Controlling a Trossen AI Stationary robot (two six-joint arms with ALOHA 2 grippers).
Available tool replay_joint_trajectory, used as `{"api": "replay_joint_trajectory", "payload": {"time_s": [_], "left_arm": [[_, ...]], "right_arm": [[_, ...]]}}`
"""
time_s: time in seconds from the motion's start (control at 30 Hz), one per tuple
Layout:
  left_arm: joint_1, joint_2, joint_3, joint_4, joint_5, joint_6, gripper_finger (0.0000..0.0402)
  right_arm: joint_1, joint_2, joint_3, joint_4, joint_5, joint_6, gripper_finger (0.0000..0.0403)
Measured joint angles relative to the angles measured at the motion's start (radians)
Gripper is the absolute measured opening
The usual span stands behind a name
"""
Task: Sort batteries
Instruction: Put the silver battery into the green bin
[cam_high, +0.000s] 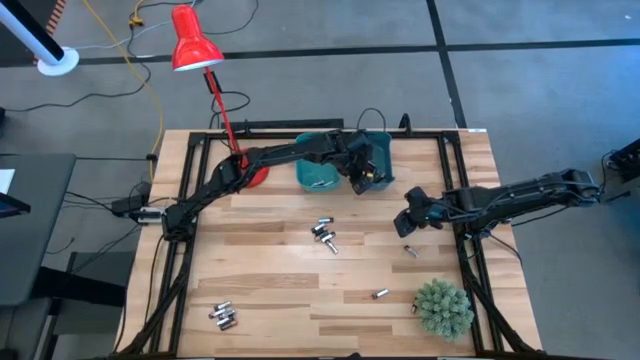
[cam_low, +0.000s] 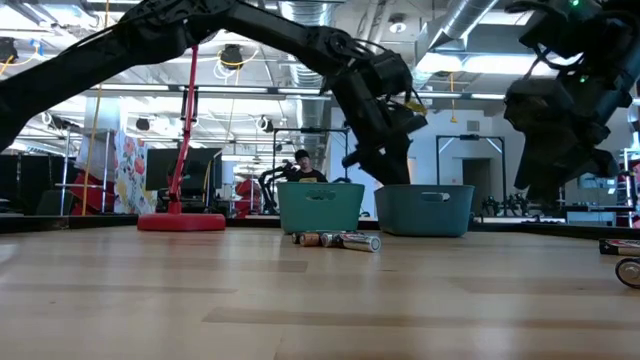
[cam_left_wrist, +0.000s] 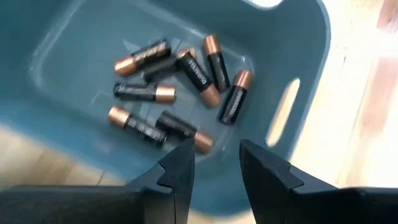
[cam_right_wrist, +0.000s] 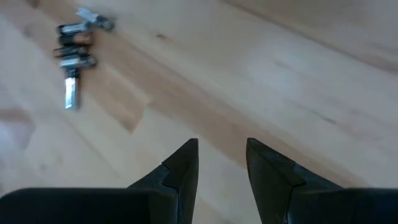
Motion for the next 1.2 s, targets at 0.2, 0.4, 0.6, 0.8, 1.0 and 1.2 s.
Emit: {"api": "replay_joint_trajectory", "payload": {"time_s": [0.2, 0.4, 0.6, 0.8, 1.0, 1.2], "left_arm": [[-0.008, -0.035, 0.062, -0.102, -0.002, 0.016, 0.0123], [-0.048, -0.121, 0.046, -0.169, -0.022, 0.021, 0.0123], [-0.097, -0.199, 0.045, -0.240, -0.128, 0.004, 0.0123], [-0.162, -0.248, -0.019, -0.249, -0.139, -0.038, 0.0123], [-0.227, -0.262, -0.132, -0.216, -0.144, -0.109, 0.0123], [-0.280, -0.262, -0.185, -0.214, -0.144, -0.165, 0.0123]], "right_arm": [[0.041, -0.007, 0.057, -0.094, -0.022, -0.006, 0.0146], [0.115, -0.004, 0.145, -0.254, -0.024, 0.002, 0.0128], [0.246, 0.019, 0.169, -0.313, -0.041, 0.101, 0.0121], [0.389, 0.093, 0.169, -0.347, -0.050, 0.215, 0.0121], [0.450, 0.217, 0.169, -0.316, -0.052, 0.236, 0.0120], [0.444, 0.336, 0.169, -0.309, -0.053, 0.204, 0.0120]]}}
